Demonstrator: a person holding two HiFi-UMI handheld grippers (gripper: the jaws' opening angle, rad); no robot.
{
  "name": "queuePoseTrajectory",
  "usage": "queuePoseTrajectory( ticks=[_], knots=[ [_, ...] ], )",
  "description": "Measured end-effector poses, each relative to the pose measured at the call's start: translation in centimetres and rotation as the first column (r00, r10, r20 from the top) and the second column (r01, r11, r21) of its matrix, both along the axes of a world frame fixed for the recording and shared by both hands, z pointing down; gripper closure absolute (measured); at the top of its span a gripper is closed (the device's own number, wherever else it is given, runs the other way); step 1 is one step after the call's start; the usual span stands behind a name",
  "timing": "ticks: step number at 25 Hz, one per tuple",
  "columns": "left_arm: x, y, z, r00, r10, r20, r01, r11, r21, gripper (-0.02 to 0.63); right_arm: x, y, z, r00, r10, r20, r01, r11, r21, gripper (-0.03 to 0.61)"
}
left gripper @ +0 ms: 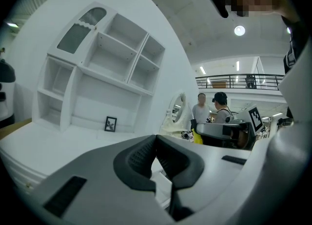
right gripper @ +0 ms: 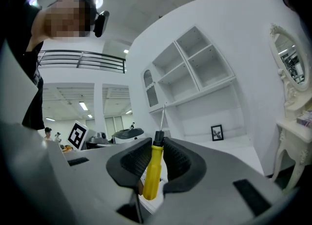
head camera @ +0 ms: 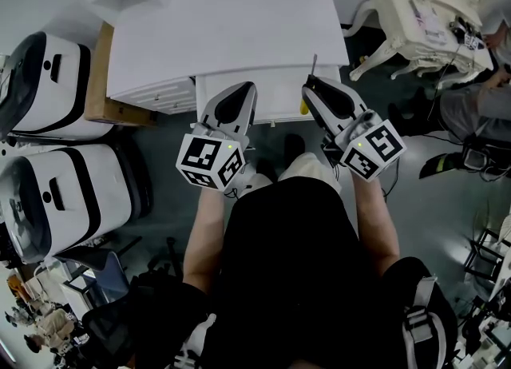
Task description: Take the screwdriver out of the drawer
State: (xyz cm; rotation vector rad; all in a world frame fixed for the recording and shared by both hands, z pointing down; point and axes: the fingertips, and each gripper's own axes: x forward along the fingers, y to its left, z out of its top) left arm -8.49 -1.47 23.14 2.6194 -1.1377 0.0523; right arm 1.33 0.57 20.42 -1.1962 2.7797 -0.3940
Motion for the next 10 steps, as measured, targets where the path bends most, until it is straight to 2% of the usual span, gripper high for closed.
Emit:
queuePoseTrajectory(
  ticks=[10],
  knots=[
    [0.64, 0.66, 0.16, 1.0, 0.024, 0.009, -0.024, 1.0, -0.005, 0.591, -0.39, 0.47, 0.38, 0.999, -0.015, -0.042, 0.015, 1.0, 0.005, 0.489]
  ],
)
